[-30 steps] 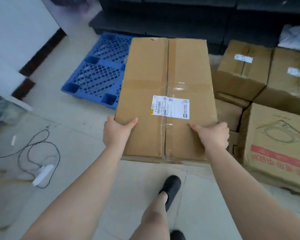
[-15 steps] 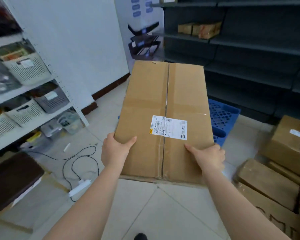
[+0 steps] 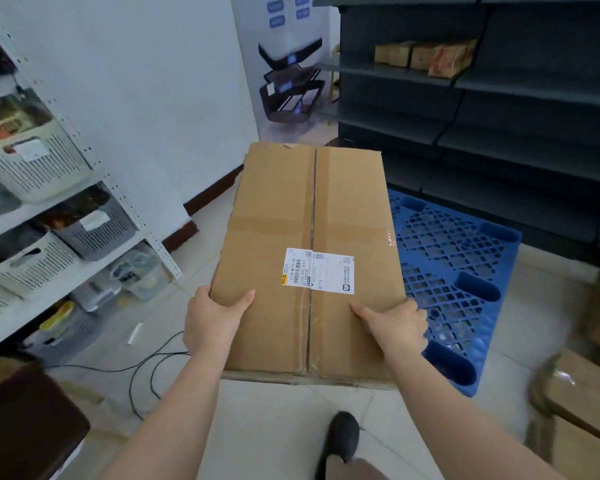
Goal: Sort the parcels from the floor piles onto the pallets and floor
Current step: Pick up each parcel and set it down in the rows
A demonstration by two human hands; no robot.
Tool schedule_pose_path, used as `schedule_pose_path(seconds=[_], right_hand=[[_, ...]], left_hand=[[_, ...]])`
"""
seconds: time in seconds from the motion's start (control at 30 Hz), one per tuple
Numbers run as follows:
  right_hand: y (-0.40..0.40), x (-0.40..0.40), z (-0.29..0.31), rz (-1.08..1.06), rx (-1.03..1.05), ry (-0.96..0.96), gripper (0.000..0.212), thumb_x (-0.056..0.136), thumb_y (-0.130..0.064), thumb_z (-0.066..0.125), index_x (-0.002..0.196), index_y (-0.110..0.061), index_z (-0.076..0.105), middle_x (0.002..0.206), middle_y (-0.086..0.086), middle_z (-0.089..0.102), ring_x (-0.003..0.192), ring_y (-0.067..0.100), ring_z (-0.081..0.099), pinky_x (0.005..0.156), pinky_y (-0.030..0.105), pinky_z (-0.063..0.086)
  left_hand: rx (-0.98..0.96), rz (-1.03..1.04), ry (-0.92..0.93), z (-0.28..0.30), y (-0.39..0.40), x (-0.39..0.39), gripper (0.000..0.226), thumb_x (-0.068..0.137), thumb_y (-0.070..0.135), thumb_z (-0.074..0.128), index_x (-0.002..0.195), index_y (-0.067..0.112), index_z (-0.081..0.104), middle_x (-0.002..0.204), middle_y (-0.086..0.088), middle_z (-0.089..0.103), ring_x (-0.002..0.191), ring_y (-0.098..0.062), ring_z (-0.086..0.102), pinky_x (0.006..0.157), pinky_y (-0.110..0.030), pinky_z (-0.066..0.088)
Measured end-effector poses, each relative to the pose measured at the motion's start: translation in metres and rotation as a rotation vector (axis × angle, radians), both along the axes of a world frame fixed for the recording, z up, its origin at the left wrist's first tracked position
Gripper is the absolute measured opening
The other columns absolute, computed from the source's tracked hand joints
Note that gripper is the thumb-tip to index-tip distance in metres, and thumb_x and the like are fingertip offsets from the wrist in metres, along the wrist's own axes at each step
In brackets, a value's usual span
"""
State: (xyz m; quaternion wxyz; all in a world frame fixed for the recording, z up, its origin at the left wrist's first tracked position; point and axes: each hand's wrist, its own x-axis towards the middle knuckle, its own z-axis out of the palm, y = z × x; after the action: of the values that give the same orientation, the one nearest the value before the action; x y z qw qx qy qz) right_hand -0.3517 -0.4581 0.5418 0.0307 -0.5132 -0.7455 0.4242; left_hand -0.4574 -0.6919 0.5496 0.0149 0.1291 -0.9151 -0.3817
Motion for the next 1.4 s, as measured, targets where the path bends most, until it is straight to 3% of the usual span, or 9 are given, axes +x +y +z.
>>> schedule_pose_path(seconds=[0.23, 0.63, 1.0, 1.2, 1.4], right_hand=[[0.023, -0.167, -0.041, -0.036, -0.078, -0.046, 0.106, 0.06, -0.066, 0.075, 0.137, -0.008, 0.033, 0.14, 0.012, 0.038, 0.133, 0.029, 0.034, 0.106, 0.046, 0.031], [0.068, -0.419, -0.105, -0.224, -0.125, -0.206, 0.112, 0.058, -0.068, 0.075, 0.141, -0.008, 0.028, 0.144, 0.012, 0.035, 0.136, 0.029, 0.03, 0.107, 0.047, 0.031], [0.099, -0.652, -0.26, -0.477, -0.166, -0.311, 0.11, 0.058, -0.066, 0.077, 0.141, -0.01, 0.032, 0.138, 0.012, 0.039, 0.131, 0.031, 0.036, 0.105, 0.048, 0.035], [0.127, -0.726, -0.384, -0.5, -0.157, -0.29, 0.109, 0.058, -0.063, 0.078, 0.141, -0.009, 0.033, 0.136, 0.011, 0.04, 0.129, 0.031, 0.039, 0.104, 0.052, 0.036], [0.138, -0.751, -0.5, -0.498, -0.139, -0.319, 0.109, 0.061, -0.061, 0.078, 0.144, -0.009, 0.029, 0.14, 0.01, 0.037, 0.134, 0.03, 0.033, 0.109, 0.05, 0.03]], left_hand=[[-0.065, -0.037, -0.053, -0.024, 0.033, -0.175, 0.067, 0.063, 0.062, 0.074, 0.111, 0.021, 0.054, 0.107, 0.001, 0.062, 0.094, -0.024, 0.06, 0.07, -0.034, 0.045], [-0.151, -0.204, -0.179, -0.097, 0.098, -0.465, 0.078, 0.06, 0.065, 0.074, 0.119, 0.019, 0.053, 0.108, 0.0, 0.06, 0.098, -0.026, 0.06, 0.077, -0.039, 0.051], [-0.145, -0.404, -0.304, -0.264, 0.17, -0.741, 0.069, 0.055, 0.068, 0.073, 0.107, 0.026, 0.056, 0.1, 0.005, 0.062, 0.09, -0.021, 0.062, 0.072, -0.038, 0.052], [-0.123, -0.422, -0.343, -0.386, 0.203, -0.818, 0.074, 0.051, 0.068, 0.073, 0.109, 0.027, 0.056, 0.102, 0.008, 0.062, 0.092, -0.019, 0.063, 0.074, -0.039, 0.052], [-0.119, -0.461, -0.395, -0.514, 0.211, -0.843, 0.074, 0.061, 0.057, 0.078, 0.121, 0.022, 0.053, 0.114, 0.004, 0.059, 0.103, -0.02, 0.06, 0.081, -0.038, 0.049]])
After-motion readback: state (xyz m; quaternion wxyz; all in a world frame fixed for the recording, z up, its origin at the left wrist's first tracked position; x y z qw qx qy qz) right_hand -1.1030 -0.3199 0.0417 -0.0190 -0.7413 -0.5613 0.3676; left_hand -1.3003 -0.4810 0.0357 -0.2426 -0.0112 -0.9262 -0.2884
